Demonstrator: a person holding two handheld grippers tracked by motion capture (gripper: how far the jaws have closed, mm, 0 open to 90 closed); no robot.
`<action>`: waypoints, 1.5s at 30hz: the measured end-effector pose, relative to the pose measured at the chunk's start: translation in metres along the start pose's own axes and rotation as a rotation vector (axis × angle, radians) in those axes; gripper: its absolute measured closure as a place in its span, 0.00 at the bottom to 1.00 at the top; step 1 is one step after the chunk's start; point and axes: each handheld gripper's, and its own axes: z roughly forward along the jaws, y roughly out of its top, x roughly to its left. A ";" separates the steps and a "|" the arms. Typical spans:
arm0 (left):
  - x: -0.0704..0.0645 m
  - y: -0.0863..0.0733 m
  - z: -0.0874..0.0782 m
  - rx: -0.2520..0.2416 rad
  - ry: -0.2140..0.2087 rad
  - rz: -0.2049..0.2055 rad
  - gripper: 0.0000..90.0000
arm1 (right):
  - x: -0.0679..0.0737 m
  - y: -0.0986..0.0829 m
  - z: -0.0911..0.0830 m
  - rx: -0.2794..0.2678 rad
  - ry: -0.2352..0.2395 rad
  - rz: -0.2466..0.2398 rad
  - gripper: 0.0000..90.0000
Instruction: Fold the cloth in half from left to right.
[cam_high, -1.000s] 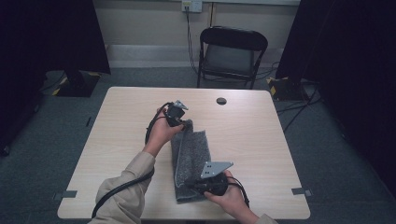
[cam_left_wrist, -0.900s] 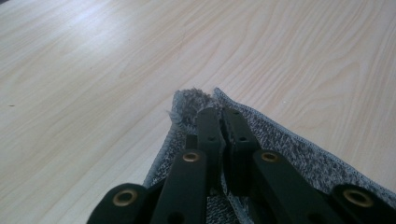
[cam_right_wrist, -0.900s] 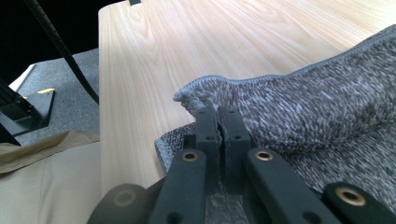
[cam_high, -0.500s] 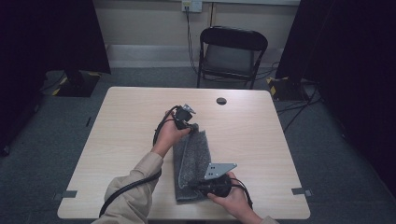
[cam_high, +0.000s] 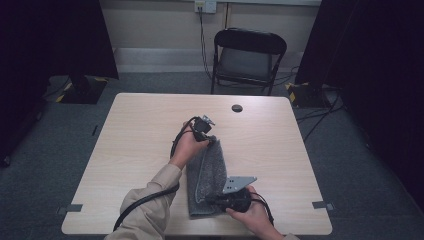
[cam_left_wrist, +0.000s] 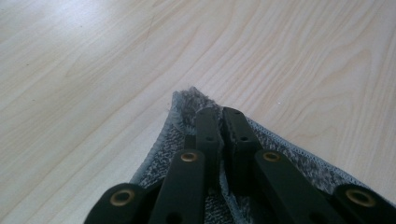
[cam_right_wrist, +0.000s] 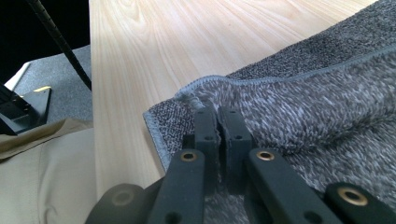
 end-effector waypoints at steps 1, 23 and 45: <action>-0.001 0.000 0.001 0.001 -0.004 0.002 0.95 | 0.000 0.000 0.000 0.002 -0.002 0.000 0.97; -0.003 0.004 0.009 -0.012 -0.005 -0.002 0.86 | -0.003 -0.007 -0.002 0.003 -0.013 0.008 0.96; -0.005 -0.020 -0.036 -0.115 0.075 -0.001 0.46 | -0.006 -0.016 -0.007 0.013 -0.028 0.040 0.91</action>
